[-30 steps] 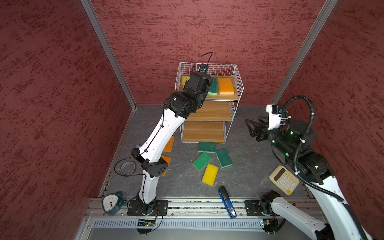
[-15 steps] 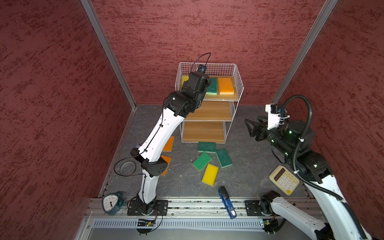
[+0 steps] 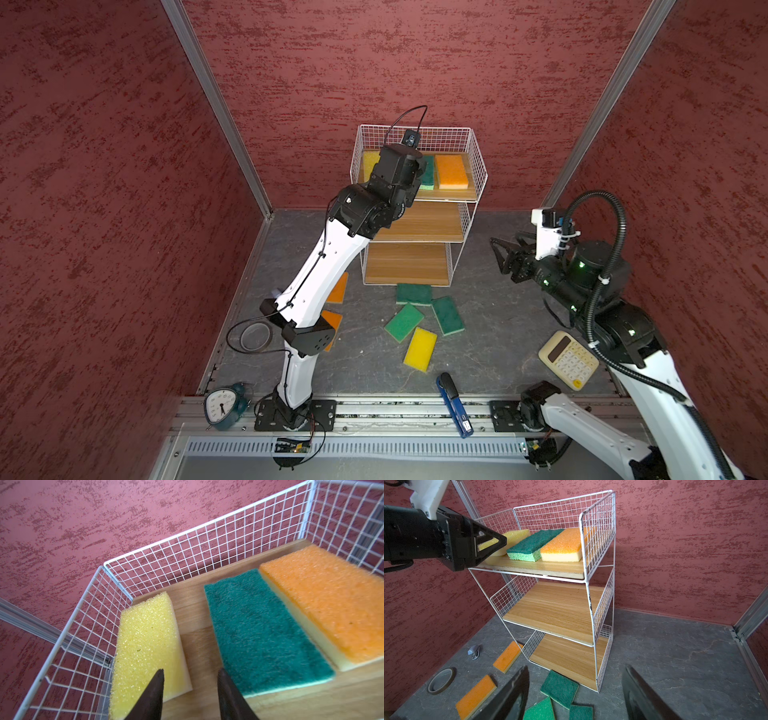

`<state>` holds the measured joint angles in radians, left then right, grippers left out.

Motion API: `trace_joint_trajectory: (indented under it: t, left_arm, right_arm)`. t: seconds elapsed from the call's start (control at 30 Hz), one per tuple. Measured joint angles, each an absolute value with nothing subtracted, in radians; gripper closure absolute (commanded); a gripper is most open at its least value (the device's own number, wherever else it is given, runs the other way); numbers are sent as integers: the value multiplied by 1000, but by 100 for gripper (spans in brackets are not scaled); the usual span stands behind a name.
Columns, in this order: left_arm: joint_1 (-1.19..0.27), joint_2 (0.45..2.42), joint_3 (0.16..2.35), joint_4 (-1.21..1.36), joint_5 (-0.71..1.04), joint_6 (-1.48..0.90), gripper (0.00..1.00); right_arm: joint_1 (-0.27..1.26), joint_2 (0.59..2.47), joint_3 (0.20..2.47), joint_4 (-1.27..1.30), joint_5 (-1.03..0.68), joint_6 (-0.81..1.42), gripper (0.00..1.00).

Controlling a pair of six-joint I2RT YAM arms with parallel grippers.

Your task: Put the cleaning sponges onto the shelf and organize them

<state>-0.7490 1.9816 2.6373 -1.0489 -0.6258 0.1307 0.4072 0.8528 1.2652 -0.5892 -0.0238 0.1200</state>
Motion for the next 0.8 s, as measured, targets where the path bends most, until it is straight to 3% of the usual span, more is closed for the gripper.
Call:
trace_joint_trajectory:
  t: [0.8]
  left_arm:
    - [-722, 2009, 2640, -1008, -616, 135, 50]
  right_arm:
    - [407, 837, 1265, -604, -23, 120, 29]
